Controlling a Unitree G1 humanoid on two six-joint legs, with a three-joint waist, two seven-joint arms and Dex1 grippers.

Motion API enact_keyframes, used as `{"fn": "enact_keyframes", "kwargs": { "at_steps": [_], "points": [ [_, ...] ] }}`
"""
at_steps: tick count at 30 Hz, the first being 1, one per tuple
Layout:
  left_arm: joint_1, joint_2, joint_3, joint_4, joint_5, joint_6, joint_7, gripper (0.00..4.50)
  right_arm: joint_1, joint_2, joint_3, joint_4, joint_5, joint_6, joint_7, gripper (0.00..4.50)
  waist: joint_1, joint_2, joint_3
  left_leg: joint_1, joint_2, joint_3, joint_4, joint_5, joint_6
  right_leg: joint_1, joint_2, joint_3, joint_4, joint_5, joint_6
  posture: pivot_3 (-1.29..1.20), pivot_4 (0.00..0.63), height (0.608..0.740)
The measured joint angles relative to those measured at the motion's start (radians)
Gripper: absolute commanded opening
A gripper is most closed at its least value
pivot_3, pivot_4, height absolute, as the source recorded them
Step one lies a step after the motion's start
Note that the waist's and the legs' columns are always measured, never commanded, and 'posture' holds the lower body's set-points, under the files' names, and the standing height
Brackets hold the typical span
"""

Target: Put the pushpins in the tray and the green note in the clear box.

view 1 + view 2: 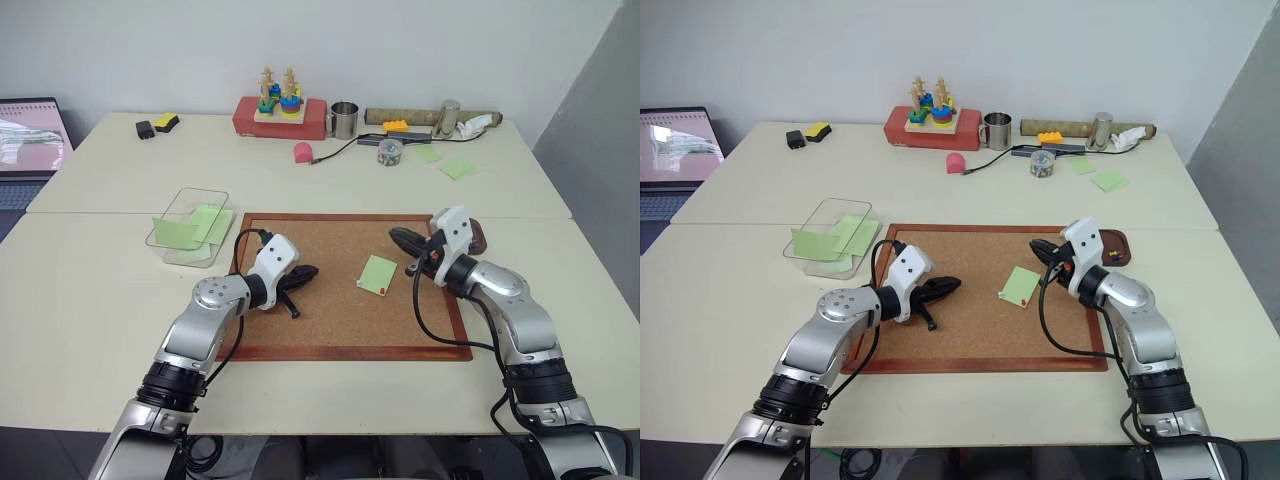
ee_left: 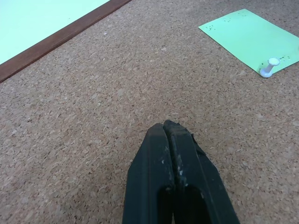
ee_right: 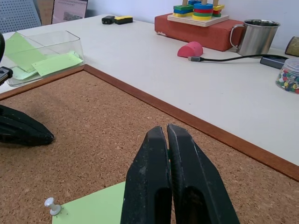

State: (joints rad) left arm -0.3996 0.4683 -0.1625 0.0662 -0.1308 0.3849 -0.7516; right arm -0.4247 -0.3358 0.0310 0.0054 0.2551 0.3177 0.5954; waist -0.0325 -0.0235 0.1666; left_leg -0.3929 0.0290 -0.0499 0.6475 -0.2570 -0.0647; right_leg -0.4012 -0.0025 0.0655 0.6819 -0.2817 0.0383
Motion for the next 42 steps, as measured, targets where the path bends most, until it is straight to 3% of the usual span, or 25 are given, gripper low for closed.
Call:
{"fn": "enact_keyframes", "kwargs": {
  "at_steps": [5, 9, 22, 42],
  "points": [
    [0.001, 0.001, 0.000, -0.002, 0.000, 0.003, -0.002, 0.00, -0.075, 0.005, -0.078, 0.121, -0.032, -0.005, -0.146, 0.04, 0.000, 0.000, 0.000, 0.000, 0.000, 0.000, 0.000, 0.000, 0.000, 0.000, 0.000, 0.000, 0.000, 0.000, 0.000, 0.00, 0.150, 0.740],
    [0.003, 0.010, -0.008, -0.018, 0.000, 0.014, -0.009, 0.00, -0.186, -0.019, -0.189, 0.367, -0.045, -0.010, -0.276, 0.04, -0.001, 0.000, 0.000, 0.000, 0.000, 0.002, -0.001, 0.000, 0.000, 0.000, 0.000, 0.001, 0.000, 0.000, 0.000, 0.00, 0.150, 0.740],
    [0.007, 0.016, -0.008, -0.027, 0.000, 0.024, -0.024, 0.00, -0.240, -0.018, -0.232, 0.551, -0.033, -0.011, -0.306, 0.04, -0.002, 0.001, 0.000, 0.000, 0.000, 0.003, -0.001, 0.000, 0.000, -0.001, 0.000, 0.003, 0.000, 0.000, 0.000, 0.00, 0.150, 0.740],
    [0.015, 0.016, -0.008, -0.038, 0.001, 0.024, -0.024, 0.00, -0.210, -0.040, -0.246, 0.452, -0.031, 0.018, -0.298, 4.04, -0.002, 0.001, 0.000, 0.000, 0.000, 0.003, -0.001, 0.000, 0.000, -0.001, 0.000, 0.003, -0.001, 0.000, 0.000, 0.00, 0.150, 0.740]
  ]
}}
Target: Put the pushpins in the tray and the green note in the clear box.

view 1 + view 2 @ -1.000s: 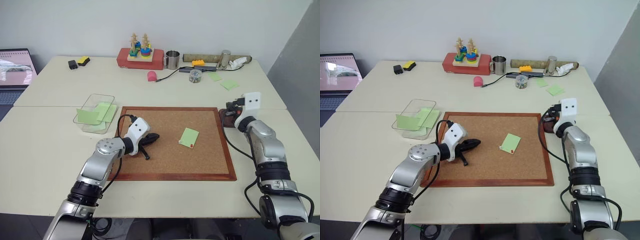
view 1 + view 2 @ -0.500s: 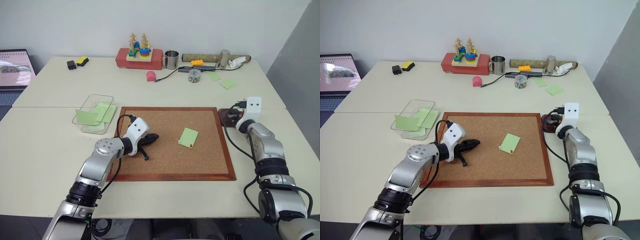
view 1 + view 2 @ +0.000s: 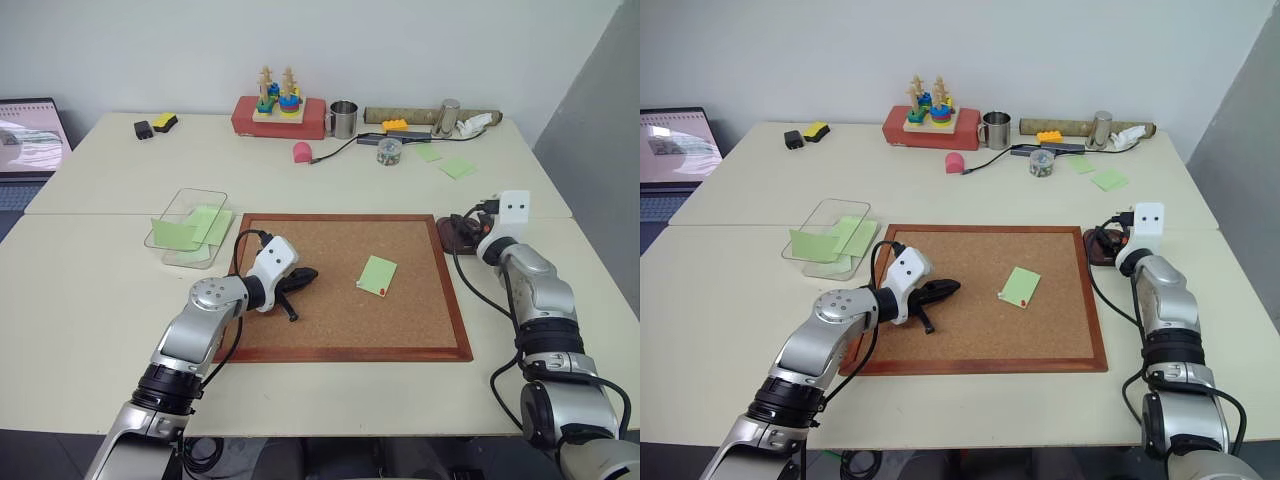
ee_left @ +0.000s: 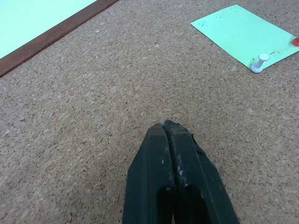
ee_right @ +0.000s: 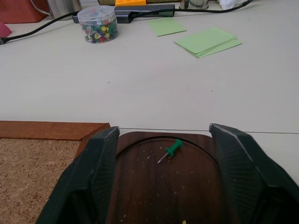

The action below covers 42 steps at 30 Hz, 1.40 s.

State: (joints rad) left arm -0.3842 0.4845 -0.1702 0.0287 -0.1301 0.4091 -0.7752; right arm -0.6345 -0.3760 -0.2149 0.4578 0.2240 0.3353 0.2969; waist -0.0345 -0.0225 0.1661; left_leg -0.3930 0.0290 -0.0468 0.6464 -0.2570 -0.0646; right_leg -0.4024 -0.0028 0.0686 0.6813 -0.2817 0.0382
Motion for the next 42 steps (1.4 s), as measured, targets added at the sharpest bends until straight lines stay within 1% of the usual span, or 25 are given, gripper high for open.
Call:
{"fn": "enact_keyframes", "kwargs": {
  "at_steps": [2, 5, 8, 10, 13, 16, 21, 24, 28, 31, 33, 35, 36, 37, 42],
  "points": [
    [0.000, -0.001, 0.000, 0.000, 0.000, -0.001, 0.000, 0.00, 0.018, -0.005, 0.001, -0.045, 0.007, 0.006, 0.021, 4.47, 0.000, 0.000, 0.000, 0.000, 0.000, 0.000, 0.000, 0.000, 0.000, 0.000, 0.000, 0.000, 0.000, 0.000, 0.000, 0.00, 0.150, 0.740],
    [0.002, -0.001, 0.000, -0.001, 0.000, -0.001, 0.001, 0.00, 0.044, -0.018, 0.004, -0.134, 0.042, 0.031, 0.085, 4.49, 0.001, 0.000, 0.000, 0.000, 0.000, 0.000, 0.000, 0.000, 0.000, 0.000, 0.000, 0.000, 0.000, 0.000, 0.000, 0.00, 0.150, 0.740],
    [0.012, -0.001, 0.000, -0.015, 0.000, -0.002, 0.000, 0.00, 0.094, -0.062, 0.039, -0.246, 0.084, 0.077, 0.197, 4.49, 0.001, 0.000, 0.000, -0.001, 0.000, 0.000, 0.000, 0.000, 0.000, 0.000, 0.000, 0.000, 0.000, 0.000, 0.000, 0.00, 0.150, 0.740],
    [0.015, -0.001, 0.000, -0.017, 0.000, -0.002, 0.000, 0.00, 0.148, -0.101, 0.086, -0.352, 0.138, 0.126, 0.322, 4.49, 0.001, 0.000, 0.000, -0.001, 0.000, -0.001, 0.000, 0.000, 0.000, 0.000, 0.000, -0.001, -0.001, 0.000, 0.000, 0.00, 0.150, 0.740],
    [0.016, -0.002, 0.000, -0.017, 0.000, -0.002, 0.000, 0.00, 0.223, -0.152, 0.158, -0.468, 0.186, 0.167, 0.463, 4.49, 0.002, 0.000, 0.000, -0.001, 0.000, -0.001, 0.000, 0.000, 0.000, 0.000, 0.000, -0.001, 0.000, 0.000, 0.000, 0.00, 0.150, 0.740],
    [0.016, -0.002, -0.001, -0.017, 0.000, -0.001, 0.000, 0.00, 0.276, -0.182, 0.210, -0.528, 0.191, 0.178, 0.540, 4.49, 0.002, 0.000, 0.000, 0.000, 0.000, -0.001, 0.001, 0.000, 0.000, 0.000, 0.000, -0.001, 0.000, 0.000, 0.000, 0.00, 0.150, 0.740],
    [0.014, -0.003, -0.003, -0.015, 0.001, -0.001, -0.001, 0.00, 0.336, -0.188, 0.309, -0.562, 0.149, 0.132, 0.591, 4.49, 0.002, 0.000, 0.000, 0.000, 0.000, -0.002, 0.001, 0.000, 0.000, 0.001, 0.000, -0.002, 0.000, 0.000, 0.000, 0.00, 0.150, 0.740],
    [0.012, -0.003, -0.005, -0.014, 0.001, 0.000, -0.002, 0.00, 0.342, -0.165, 0.352, -0.562, 0.114, 0.099, 0.593, 4.49, 0.002, 0.000, 0.000, 0.000, 0.000, -0.002, 0.001, 0.000, 0.000, 0.001, 0.000, -0.002, 0.000, 0.000, 0.000, 0.00, 0.150, 0.740],
    [0.007, -0.003, -0.011, -0.013, 0.001, 0.002, -0.002, 0.00, 0.341, -0.107, 0.396, -0.535, 0.088, 0.065, 0.586, 4.49, 0.003, 0.000, 0.000, 0.000, 0.000, -0.002, 0.001, 0.000, 0.000, 0.001, 0.000, -0.002, 0.000, 0.000, 0.000, 0.00, 0.150, 0.740],
    [0.006, -0.003, -0.013, -0.013, 0.001, 0.002, -0.002, 0.00, 0.339, -0.084, 0.408, -0.501, 0.072, 0.053, 0.585, 4.49, 0.004, 0.000, 0.000, 0.000, 0.000, -0.002, 0.001, 0.000, 0.000, 0.001, 0.000, -0.002, -0.001, 0.000, 0.000, 0.00, 0.150, 0.740],
    [0.006, -0.002, -0.013, -0.013, 0.001, 0.003, -0.002, 0.00, 0.335, -0.082, 0.408, -0.492, 0.070, 0.045, 0.585, 4.13, 0.004, 0.000, 0.000, 0.000, 0.000, -0.002, 0.001, 0.000, 0.000, 0.001, 0.000, -0.002, -0.001, 0.000, 0.000, 0.00, 0.150, 0.740],
    [0.006, -0.001, -0.013, -0.013, 0.001, 0.003, -0.002, 0.00, 0.332, -0.074, 0.406, -0.487, 0.070, 0.044, 0.585, 3.88, 0.004, 0.000, 0.000, 0.000, 0.000, -0.003, 0.001, 0.000, 0.000, 0.001, 0.000, -0.003, 0.000, 0.000, 0.000, 0.00, 0.150, 0.740],
    [0.006, -0.001, -0.013, -0.014, 0.001, 0.004, -0.002, 0.00, 0.332, -0.069, 0.406, -0.483, 0.071, 0.044, 0.583, 3.58, 0.004, 0.000, 0.000, 0.000, 0.000, -0.003, 0.001, 0.000, 0.000, 0.001, 0.000, -0.003, 0.000, 0.000, 0.000, 0.00, 0.150, 0.740],
    [0.006, -0.001, -0.013, -0.014, 0.001, 0.004, -0.002, 0.00, 0.332, -0.065, 0.406, -0.479, 0.072, 0.044, 0.583, 3.42, 0.004, 0.000, 0.000, 0.000, 0.000, -0.003, 0.001, 0.000, 0.000, 0.001, 0.000, -0.003, 0.000, 0.000, 0.000, 0.00, 0.150, 0.740],
    [0.007, -0.001, -0.013, -0.016, 0.001, 0.005, -0.002, 0.00, 0.332, -0.059, 0.397, -0.475, 0.073, 0.044, 0.583, 2.32, 0.004, 0.000, 0.000, 0.000, 0.000, -0.003, 0.001, 0.000, 0.000, 0.001, 0.000, -0.003, -0.001, 0.000, 0.000, 0.00, 0.150, 0.740]
  ]
}}
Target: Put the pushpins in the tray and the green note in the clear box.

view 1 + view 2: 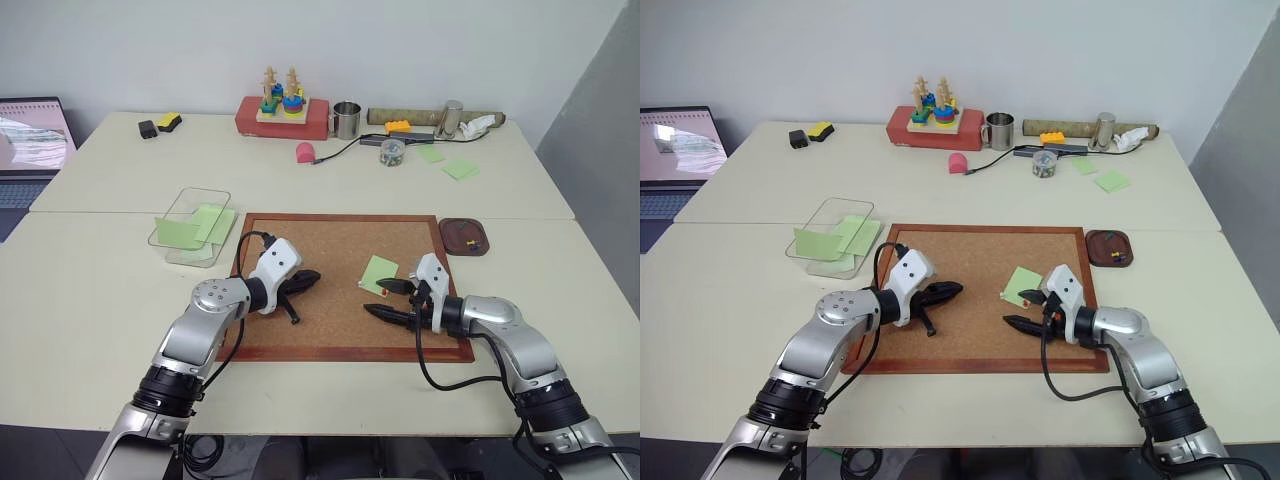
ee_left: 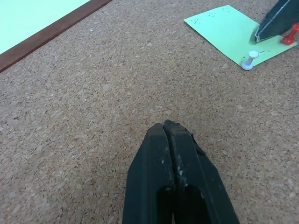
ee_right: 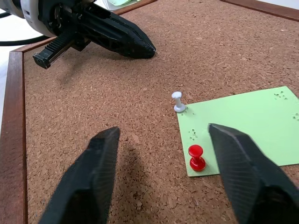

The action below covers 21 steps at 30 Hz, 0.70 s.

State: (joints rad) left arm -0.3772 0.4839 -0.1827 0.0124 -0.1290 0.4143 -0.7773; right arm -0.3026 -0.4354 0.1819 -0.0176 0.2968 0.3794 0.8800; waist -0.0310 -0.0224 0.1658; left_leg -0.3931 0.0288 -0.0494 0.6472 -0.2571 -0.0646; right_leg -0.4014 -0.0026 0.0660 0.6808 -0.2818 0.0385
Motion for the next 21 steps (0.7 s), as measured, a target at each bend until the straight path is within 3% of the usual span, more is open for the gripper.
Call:
{"fn": "enact_keyframes", "kwargs": {
  "at_steps": [11, 21],
  "points": [
    [0.000, 0.000, 0.000, -0.002, 0.000, 0.002, 0.000, 0.00, -0.007, 0.013, -0.031, 0.011, 0.001, 0.003, -0.009, 0.06, 0.000, 0.000, 0.000, 0.000, 0.000, 0.000, 0.000, 0.000, 0.000, 0.000, 0.000, 0.000, 0.000, 0.000, 0.000, 0.00, 0.150, 0.740],
    [-0.001, 0.000, 0.000, -0.002, 0.000, 0.006, -0.001, 0.00, -0.008, 0.022, -0.041, 0.012, 0.000, 0.003, -0.018, 0.06, 0.000, 0.000, 0.000, 0.000, 0.000, 0.000, 0.000, 0.000, 0.000, 0.000, 0.000, 0.000, 0.000, 0.000, 0.000, 0.00, 0.150, 0.740]
  ]
}}
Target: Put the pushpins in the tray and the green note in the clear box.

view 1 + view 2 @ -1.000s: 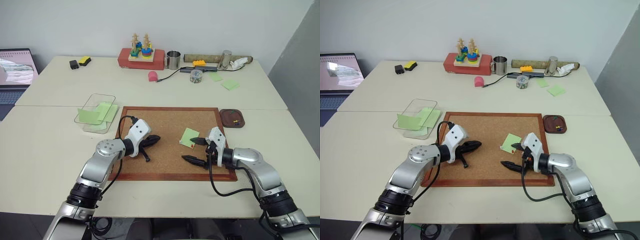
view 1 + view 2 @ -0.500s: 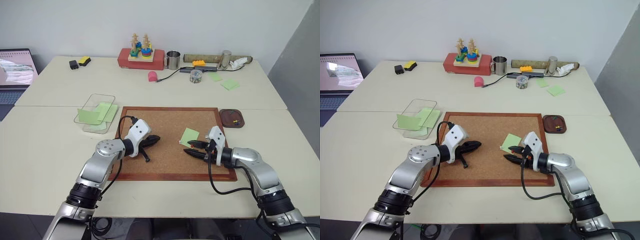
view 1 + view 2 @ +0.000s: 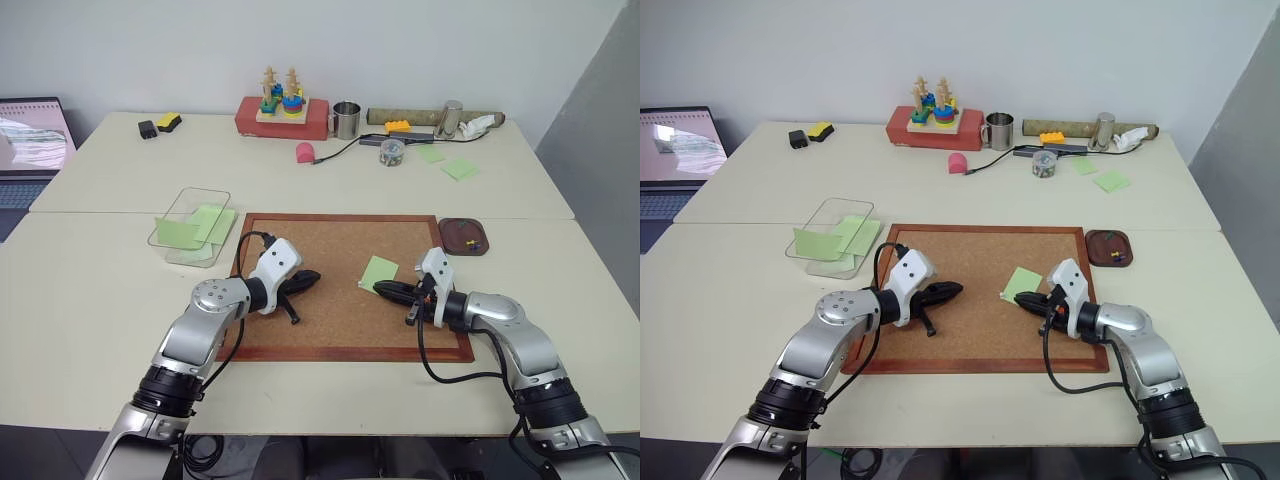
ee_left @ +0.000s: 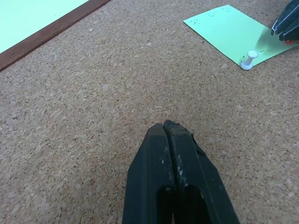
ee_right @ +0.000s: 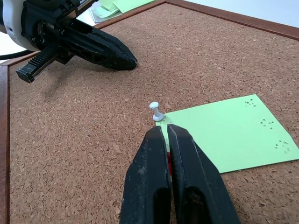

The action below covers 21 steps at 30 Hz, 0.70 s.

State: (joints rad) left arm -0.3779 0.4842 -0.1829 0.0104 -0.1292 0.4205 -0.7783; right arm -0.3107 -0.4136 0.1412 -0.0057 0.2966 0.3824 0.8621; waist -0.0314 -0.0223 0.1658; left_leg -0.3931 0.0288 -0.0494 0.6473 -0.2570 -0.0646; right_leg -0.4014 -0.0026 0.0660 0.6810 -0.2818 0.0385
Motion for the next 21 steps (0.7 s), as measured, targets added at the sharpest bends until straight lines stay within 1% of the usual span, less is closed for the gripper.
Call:
{"fn": "enact_keyframes", "kwargs": {
  "at_steps": [10, 16, 19, 21],
  "points": [
    [0.005, 0.002, -0.003, -0.010, -0.001, 0.004, -0.001, 0.00, -0.033, 0.006, -0.040, -0.164, 0.090, 0.111, -0.034, 0.06, 0.001, 0.000, 0.000, 0.000, 0.000, -0.001, 0.000, 0.000, 0.000, 0.001, 0.000, 0.000, 0.000, 0.000, 0.000, 0.00, 0.150, 0.740],
    [0.006, 0.002, -0.002, -0.011, -0.001, 0.005, -0.001, 0.00, -0.036, 0.001, -0.048, -0.167, 0.121, 0.145, -0.042, 0.06, 0.000, 0.000, 0.000, 0.000, 0.000, -0.001, 0.000, 0.000, 0.000, 0.001, 0.000, 0.000, 0.000, 0.000, 0.000, 0.00, 0.150, 0.740],
    [0.008, 0.002, -0.002, -0.012, -0.001, 0.005, -0.001, 0.00, -0.073, 0.015, -0.100, -0.140, 0.146, 0.167, -0.087, 0.06, 0.000, 0.000, 0.000, 0.000, 0.000, 0.000, 0.000, 0.000, 0.000, 0.001, 0.000, 0.000, 0.000, 0.000, 0.000, 0.00, 0.150, 0.740],
    [0.009, 0.002, -0.004, -0.013, -0.001, 0.005, -0.001, 0.00, -0.137, 0.031, -0.157, -0.073, 0.151, 0.167, -0.152, 0.06, 0.000, 0.000, 0.000, 0.000, 0.000, 0.000, 0.000, 0.000, 0.000, 0.001, 0.000, 0.000, 0.000, 0.000, 0.000, 0.00, 0.150, 0.740]
  ]
}}
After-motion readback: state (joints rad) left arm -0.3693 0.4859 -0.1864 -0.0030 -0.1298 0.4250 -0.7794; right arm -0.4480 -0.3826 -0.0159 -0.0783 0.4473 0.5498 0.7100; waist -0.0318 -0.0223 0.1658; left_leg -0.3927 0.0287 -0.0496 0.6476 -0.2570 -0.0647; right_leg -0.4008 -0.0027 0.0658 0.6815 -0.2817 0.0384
